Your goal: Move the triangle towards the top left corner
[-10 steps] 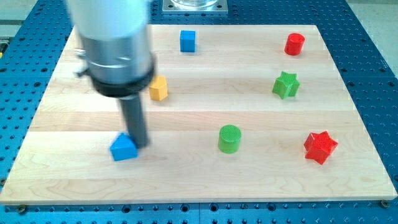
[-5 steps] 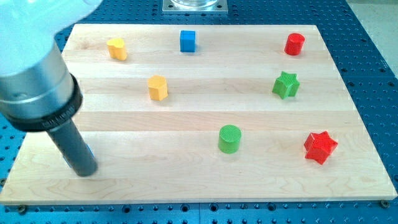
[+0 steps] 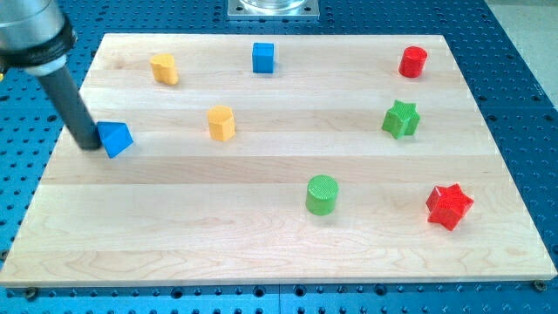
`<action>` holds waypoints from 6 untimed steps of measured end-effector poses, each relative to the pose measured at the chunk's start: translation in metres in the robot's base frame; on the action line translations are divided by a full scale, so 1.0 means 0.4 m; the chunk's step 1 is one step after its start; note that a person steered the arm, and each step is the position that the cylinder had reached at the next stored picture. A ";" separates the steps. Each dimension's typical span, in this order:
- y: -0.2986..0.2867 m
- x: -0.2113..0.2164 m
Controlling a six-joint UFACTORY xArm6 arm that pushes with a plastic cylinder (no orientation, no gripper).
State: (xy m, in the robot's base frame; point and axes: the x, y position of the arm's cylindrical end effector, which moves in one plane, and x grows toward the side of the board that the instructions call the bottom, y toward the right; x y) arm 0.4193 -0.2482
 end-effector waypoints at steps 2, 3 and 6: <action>0.078 0.139; 0.092 0.062; 0.257 0.050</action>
State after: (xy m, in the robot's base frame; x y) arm 0.4395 -0.1455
